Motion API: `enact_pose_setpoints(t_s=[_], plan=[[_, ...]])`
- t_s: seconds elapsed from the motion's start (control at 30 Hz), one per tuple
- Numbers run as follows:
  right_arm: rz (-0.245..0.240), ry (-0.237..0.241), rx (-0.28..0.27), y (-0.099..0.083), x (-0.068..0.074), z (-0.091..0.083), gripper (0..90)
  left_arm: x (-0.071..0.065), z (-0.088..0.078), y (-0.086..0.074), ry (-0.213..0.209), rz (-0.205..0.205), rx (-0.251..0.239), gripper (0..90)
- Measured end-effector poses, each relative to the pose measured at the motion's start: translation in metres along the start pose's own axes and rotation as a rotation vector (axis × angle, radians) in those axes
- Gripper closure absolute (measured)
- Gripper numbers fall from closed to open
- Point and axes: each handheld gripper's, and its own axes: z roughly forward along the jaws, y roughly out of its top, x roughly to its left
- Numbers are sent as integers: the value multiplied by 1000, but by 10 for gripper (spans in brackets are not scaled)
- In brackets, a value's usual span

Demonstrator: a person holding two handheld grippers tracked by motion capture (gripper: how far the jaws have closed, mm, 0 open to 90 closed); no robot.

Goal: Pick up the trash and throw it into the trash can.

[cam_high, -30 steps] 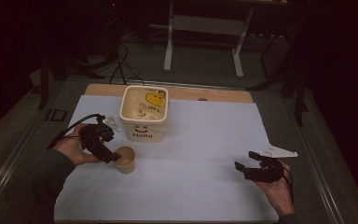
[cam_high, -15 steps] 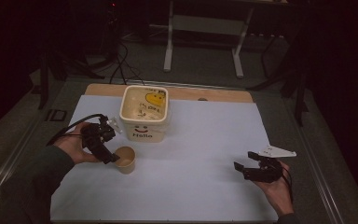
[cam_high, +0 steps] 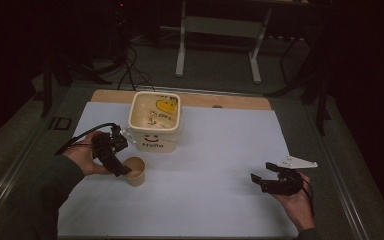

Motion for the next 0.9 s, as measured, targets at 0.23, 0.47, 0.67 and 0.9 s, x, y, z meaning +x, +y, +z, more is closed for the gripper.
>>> enact_pose_setpoints(t_s=[0.23,0.47,0.67,0.9], plan=[[-2,-1,2,0,0,0,217,0,5,3,-6,3,14,207],[1,-3,3,0,0,0,215,0,11,7,-13,6,33,202],[2,-3,3,0,-1,0,215,0,16,10,-18,7,49,201],[2,-4,3,0,-1,0,213,0,23,13,-22,7,77,187]])
